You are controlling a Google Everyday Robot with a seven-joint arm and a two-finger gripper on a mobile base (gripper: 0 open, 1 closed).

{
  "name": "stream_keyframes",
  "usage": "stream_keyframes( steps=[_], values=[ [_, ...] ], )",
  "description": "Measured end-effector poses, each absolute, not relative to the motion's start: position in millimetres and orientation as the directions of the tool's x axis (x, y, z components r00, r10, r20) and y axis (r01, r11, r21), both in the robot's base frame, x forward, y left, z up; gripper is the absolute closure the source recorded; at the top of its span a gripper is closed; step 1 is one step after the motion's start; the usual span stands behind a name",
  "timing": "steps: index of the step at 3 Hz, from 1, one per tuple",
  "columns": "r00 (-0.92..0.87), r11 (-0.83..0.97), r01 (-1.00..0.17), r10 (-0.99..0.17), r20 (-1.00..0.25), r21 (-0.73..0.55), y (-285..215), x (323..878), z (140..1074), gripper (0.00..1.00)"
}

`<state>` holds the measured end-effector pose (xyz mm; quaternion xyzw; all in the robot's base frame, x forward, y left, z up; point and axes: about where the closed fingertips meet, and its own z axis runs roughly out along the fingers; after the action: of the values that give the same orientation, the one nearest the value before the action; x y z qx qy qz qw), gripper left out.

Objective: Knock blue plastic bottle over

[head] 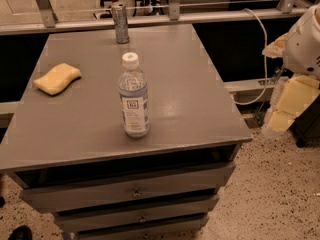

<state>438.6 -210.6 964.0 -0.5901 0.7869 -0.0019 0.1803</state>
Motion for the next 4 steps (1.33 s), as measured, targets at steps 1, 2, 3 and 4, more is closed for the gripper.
stream_keyframes(
  steps=[1, 2, 3, 4],
  values=[
    [-0.25, 0.34, -0.927, -0.875, -0.414, -0.159, -187, 440, 942, 0.0],
    [-0.233, 0.355, -0.929, -0.777, -0.585, -0.1, -141, 447, 925, 0.0],
    [-0.234, 0.366, -0.931, -0.609, -0.758, -0.006, -77, 458, 924, 0.0],
    [-0.234, 0.366, -0.931, -0.61, -0.757, -0.007, -78, 455, 929, 0.0]
  ],
)
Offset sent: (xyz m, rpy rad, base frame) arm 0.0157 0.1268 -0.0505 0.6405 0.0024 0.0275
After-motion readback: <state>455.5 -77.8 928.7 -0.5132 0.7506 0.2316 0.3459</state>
